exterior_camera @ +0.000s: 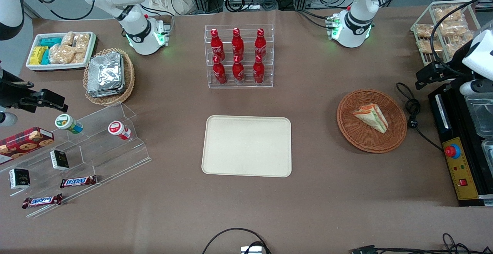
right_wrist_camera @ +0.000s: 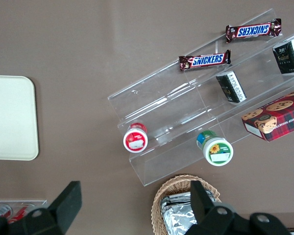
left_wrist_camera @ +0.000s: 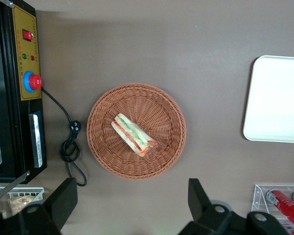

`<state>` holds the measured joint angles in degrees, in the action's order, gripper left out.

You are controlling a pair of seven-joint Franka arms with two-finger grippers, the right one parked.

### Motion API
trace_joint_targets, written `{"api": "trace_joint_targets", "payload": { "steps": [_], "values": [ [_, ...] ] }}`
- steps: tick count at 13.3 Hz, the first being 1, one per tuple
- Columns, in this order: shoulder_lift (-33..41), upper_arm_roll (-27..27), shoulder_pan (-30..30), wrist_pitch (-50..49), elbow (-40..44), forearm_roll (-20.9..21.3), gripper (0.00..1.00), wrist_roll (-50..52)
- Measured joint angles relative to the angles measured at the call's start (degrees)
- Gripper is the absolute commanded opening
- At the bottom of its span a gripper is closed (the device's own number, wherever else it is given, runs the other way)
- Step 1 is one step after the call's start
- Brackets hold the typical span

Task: Place sandwich from basket to tray
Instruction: 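Move the left gripper toward the wicker basket with the sandwich, then lower the open left gripper over the wrapped sandwich in the basket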

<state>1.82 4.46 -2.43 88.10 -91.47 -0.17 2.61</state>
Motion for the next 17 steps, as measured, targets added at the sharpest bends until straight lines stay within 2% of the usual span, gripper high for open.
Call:
{"api": "trace_joint_targets", "payload": {
  "steps": [6, 9, 12, 17],
  "values": [
    [0.0, 0.0, 0.0, -1.6, 0.5, 0.2, 1.00, -1.4],
    [0.1, -0.3, -0.1, -3.0, -0.9, 0.4, 1.00, 3.2],
    [1.4, -0.2, -0.1, 3.4, -7.6, 0.5, 1.00, 11.9],
    [4.9, -0.2, -0.1, 17.6, -24.1, 0.5, 1.00, 21.7]
  ]
}}
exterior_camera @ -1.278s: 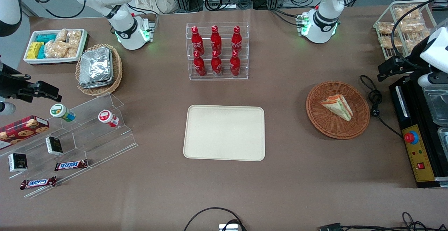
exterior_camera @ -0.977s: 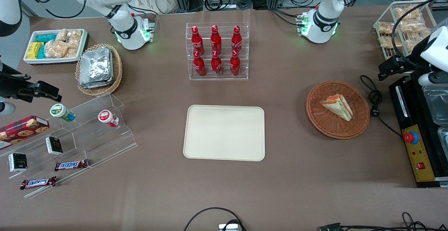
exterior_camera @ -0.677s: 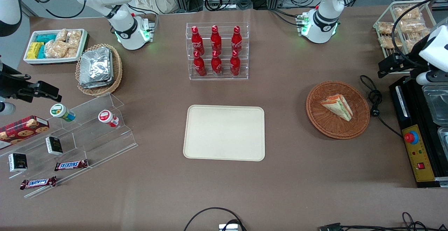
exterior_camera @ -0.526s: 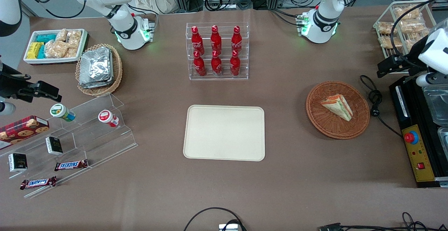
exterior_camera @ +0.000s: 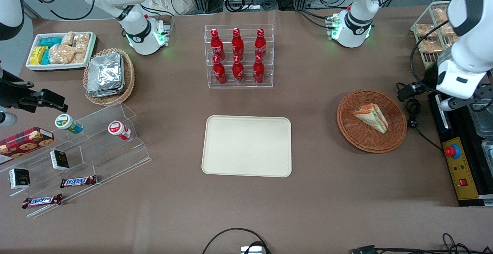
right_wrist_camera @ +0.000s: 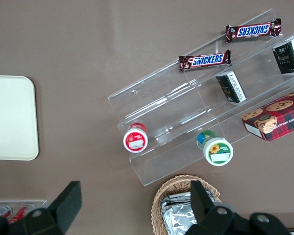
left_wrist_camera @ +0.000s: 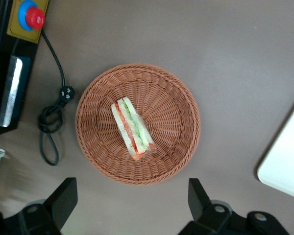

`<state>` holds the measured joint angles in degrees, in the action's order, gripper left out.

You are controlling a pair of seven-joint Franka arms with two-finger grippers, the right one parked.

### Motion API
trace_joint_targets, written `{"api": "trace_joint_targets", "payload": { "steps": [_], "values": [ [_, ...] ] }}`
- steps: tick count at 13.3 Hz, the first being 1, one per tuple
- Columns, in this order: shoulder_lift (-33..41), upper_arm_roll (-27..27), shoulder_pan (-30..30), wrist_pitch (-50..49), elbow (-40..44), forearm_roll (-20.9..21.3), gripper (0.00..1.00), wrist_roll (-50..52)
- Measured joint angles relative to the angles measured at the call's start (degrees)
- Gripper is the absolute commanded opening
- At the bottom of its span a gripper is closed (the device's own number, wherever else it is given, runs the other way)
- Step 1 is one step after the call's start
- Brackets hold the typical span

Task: Place sandwich from basket to tray
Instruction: 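Lower the open left gripper over the wrapped sandwich in the basket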

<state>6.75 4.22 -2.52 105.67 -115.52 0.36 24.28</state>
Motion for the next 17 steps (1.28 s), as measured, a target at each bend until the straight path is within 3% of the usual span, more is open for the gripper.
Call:
{"api": "trace_joint_targets", "payload": {
  "steps": [11, 17],
  "values": [
    [0.7, 0.0, 0.0, 25.7, -24.2, 0.0, 1.00, 15.0],
    [-1.5, 0.0, 0.0, 32.2, -28.4, 0.0, 1.00, 16.3]
  ]
}}
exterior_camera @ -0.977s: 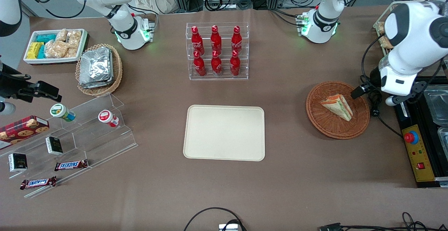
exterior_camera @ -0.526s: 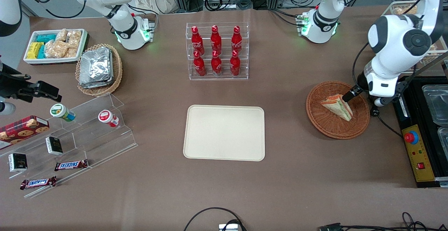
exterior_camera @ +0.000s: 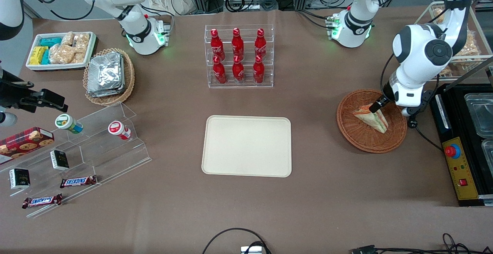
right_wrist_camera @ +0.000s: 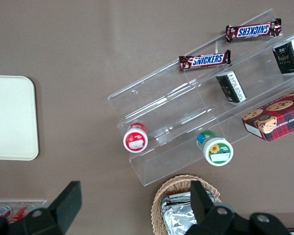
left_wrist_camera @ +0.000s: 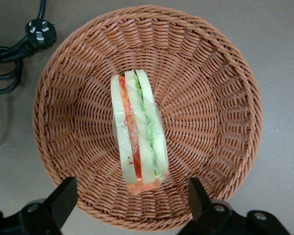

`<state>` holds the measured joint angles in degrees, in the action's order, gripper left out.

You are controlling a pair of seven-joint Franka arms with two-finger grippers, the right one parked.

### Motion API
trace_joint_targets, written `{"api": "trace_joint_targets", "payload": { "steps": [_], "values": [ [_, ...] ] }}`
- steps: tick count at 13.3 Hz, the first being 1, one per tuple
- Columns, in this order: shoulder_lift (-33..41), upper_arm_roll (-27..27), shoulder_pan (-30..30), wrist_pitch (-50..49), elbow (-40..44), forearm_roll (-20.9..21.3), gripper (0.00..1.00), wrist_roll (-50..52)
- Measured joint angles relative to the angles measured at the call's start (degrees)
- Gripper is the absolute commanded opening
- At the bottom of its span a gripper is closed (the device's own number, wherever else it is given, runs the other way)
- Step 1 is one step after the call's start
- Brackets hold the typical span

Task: Place sandwich from basket to tray
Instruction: 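Lower the open left gripper over the wrapped sandwich in the basket, then close the left gripper on the sandwich and lift it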

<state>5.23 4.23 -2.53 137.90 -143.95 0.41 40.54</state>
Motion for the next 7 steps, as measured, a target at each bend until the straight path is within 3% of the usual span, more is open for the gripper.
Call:
{"api": "trace_joint_targets", "payload": {
  "steps": [7],
  "values": [
    [-5.6, 0.0, 0.0, 5.7, -0.5, 0.0, 1.00, 0.7]
  ]
}}
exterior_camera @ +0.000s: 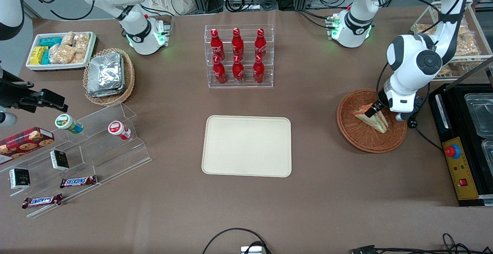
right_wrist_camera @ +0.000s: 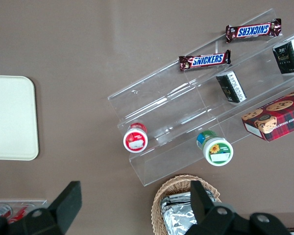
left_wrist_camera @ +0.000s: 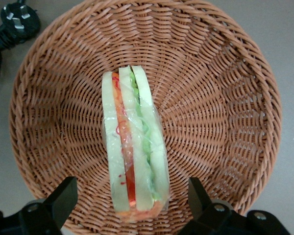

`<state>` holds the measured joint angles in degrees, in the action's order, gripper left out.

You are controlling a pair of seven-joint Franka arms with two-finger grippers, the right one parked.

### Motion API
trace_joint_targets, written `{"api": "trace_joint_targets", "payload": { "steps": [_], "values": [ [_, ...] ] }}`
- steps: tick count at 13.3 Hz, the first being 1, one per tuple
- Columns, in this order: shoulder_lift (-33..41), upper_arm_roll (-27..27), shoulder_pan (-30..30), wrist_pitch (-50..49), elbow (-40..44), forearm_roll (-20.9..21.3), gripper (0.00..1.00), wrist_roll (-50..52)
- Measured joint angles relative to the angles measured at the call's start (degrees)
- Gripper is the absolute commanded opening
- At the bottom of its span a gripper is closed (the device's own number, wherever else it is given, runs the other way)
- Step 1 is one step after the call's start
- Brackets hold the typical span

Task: Place sandwich from basket to tray
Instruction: 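Close the left gripper on the sandwich and lift it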

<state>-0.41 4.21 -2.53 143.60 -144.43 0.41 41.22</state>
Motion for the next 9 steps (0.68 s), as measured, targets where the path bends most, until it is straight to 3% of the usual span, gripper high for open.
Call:
{"api": "trace_joint_targets", "payload": {
  "steps": [4, 5, 6, 8, 9],
  "values": [
    [-2.7, -0.5, 0.0, 2.1, 0.0, 0.0, 1.00, 0.0],
    [-3.0, -0.6, 0.0, 2.4, 0.0, 0.3, 0.93, 0.0],
    [-3.4, -0.7, 0.0, 2.5, 0.0, 1.2, 0.81, 0.0],
    [-4.0, -0.7, 0.0, 2.7, 0.0, 2.5, 0.28, 0.0],
    [-4.1, -0.8, 0.0, 2.8, 0.0, 2.7, 0.18, 0.0]
  ]
}}
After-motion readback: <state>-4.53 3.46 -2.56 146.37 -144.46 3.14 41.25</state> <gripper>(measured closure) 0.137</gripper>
